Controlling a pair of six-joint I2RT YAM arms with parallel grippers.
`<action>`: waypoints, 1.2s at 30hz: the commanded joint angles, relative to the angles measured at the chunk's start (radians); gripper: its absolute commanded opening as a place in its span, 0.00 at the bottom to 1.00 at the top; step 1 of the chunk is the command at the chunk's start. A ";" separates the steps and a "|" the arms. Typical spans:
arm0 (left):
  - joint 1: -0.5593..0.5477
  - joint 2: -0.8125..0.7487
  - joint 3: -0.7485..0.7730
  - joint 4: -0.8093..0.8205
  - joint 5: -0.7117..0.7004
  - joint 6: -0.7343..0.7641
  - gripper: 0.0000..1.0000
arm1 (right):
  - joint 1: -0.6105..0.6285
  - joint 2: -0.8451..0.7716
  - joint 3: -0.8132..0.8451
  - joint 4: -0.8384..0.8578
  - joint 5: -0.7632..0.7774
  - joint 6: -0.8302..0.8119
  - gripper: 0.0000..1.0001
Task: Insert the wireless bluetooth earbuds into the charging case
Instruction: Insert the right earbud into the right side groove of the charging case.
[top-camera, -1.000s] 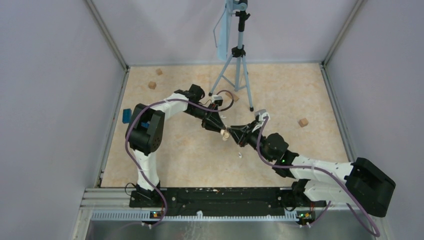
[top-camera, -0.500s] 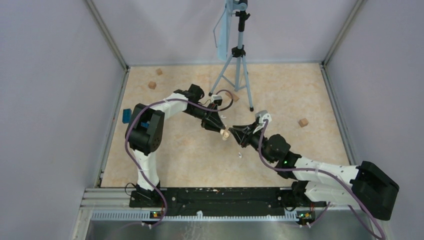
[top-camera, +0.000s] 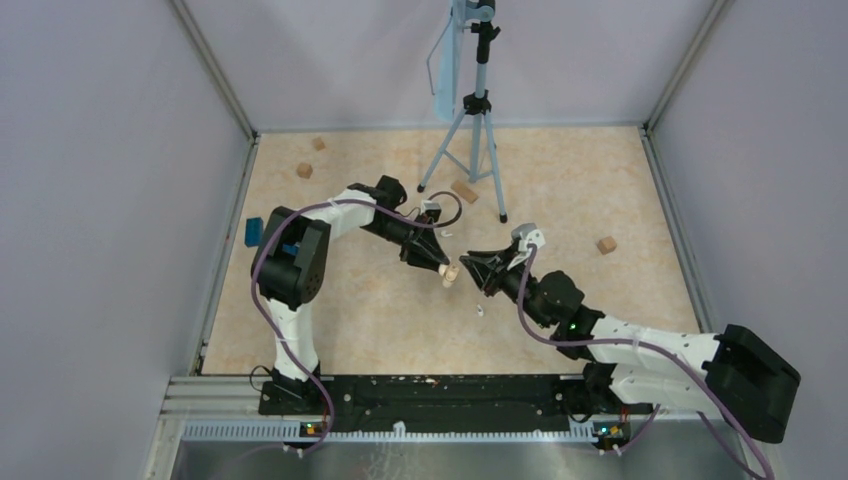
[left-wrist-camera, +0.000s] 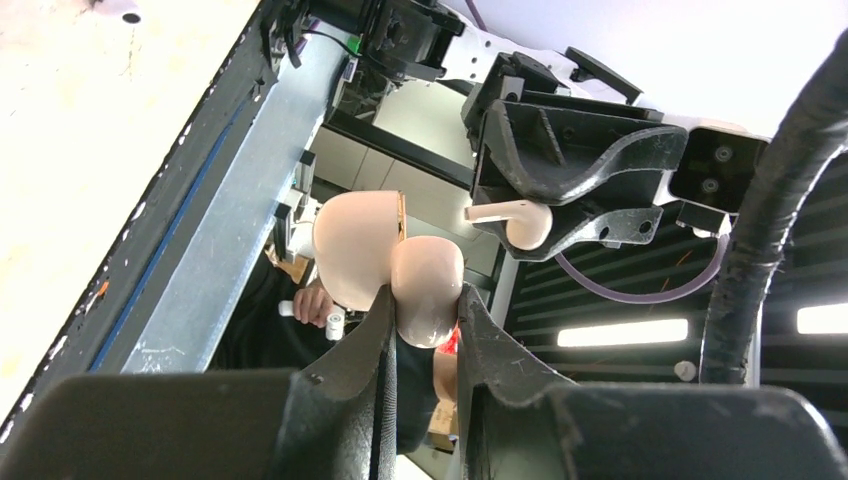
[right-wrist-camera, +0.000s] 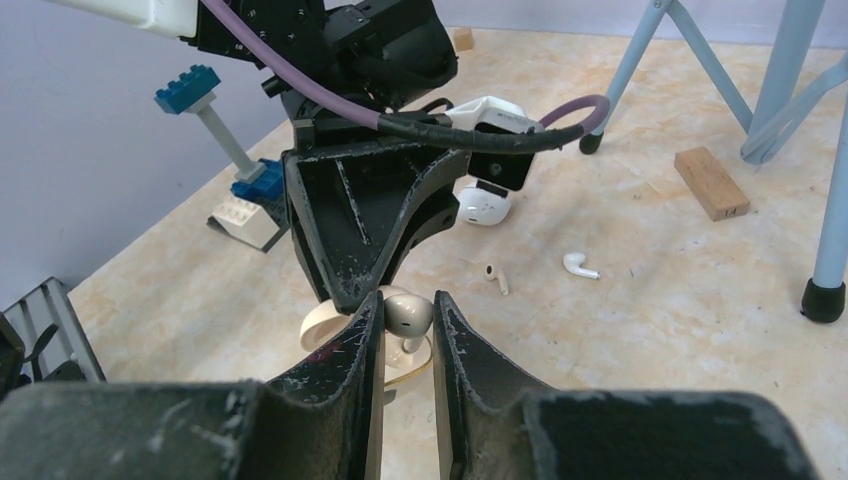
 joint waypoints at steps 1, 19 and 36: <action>0.005 -0.038 -0.041 0.047 -0.006 -0.086 0.00 | 0.013 0.043 0.016 0.096 -0.017 -0.020 0.08; 0.006 -0.044 -0.057 0.077 0.003 -0.119 0.00 | 0.013 0.162 0.005 0.171 -0.064 0.005 0.08; 0.005 -0.040 -0.050 0.082 0.010 -0.123 0.00 | 0.013 0.214 -0.026 0.226 -0.061 0.025 0.08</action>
